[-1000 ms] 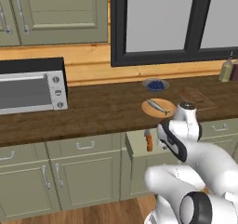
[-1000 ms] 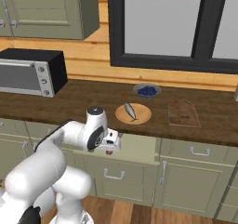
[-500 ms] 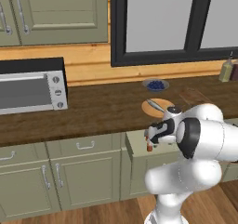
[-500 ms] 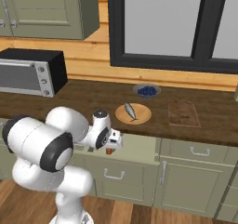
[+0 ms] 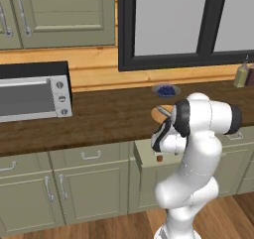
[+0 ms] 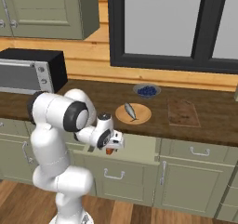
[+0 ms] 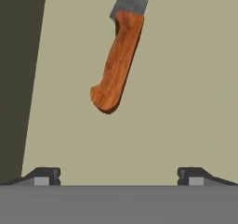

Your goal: Pick up the knife from the drawer and place it on the cutting board. Then place the meat from the plate to the cutting board.

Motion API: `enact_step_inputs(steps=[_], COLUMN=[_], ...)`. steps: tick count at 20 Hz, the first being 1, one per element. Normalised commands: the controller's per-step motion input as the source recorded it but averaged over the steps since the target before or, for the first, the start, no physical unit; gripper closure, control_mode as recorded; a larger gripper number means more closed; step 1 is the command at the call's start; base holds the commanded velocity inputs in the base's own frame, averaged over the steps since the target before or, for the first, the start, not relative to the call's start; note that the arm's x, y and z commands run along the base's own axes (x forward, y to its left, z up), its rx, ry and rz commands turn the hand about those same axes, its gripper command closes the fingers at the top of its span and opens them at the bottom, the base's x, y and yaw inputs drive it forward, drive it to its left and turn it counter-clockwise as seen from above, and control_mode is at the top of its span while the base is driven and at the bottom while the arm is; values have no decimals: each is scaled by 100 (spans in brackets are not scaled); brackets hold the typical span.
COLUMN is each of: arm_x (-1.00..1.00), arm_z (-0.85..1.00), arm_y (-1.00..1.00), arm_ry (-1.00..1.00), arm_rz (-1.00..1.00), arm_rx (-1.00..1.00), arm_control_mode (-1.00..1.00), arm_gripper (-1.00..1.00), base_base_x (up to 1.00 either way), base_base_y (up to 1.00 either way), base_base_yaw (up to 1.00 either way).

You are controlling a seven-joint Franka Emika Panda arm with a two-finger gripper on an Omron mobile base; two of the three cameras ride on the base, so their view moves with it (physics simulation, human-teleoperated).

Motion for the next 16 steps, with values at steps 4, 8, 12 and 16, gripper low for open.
enact_step_inputs(steps=[4, 8, 12, 16], arm_x=[13, 0, -28, -86], arm_z=[-54, -43, -21, 2], arm_y=[0, 0, 0, -5], arm_ry=[0, 0, 7, 10], arm_rz=[0, 0, 0, 0], arm_rx=[0, 0, 0, 3], arm_control_mode=[-100, -100, -100, -100], arm_gripper=[-100, -100, -100, -100], base_base_x=[0, 0, 0, 0], base_base_y=[0, 0, 0, 0], base_base_yaw=[0, 0, 0, 0])
